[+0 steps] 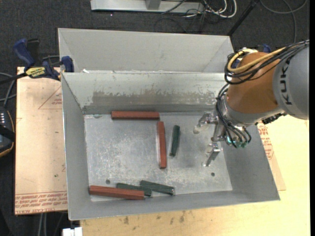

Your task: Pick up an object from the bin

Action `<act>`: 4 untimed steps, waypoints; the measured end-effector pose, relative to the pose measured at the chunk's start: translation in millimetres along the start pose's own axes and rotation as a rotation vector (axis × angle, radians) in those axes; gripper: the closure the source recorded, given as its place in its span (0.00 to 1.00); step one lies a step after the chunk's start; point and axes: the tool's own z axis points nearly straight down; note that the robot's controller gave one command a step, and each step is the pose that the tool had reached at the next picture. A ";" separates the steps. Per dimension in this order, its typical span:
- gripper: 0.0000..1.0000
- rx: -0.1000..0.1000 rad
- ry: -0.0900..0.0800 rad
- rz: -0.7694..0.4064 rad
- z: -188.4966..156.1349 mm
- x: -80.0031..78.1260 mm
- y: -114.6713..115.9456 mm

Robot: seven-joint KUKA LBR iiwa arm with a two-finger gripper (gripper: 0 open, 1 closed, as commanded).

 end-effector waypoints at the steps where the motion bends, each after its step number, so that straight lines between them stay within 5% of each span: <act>1: 0.00 0.001 -0.008 -0.002 -4.3 -1.9 0.2; 2: 1.00 0.010 -0.039 -0.356 57.8 -45.9 59.6; 3: 1.00 0.010 -0.039 -0.356 57.8 -45.9 59.6; 4: 1.00 0.002 -0.009 -0.374 20.5 -41.1 60.1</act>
Offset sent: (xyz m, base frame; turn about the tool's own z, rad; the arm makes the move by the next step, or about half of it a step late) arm 0.0343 0.0613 -0.0724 -0.3598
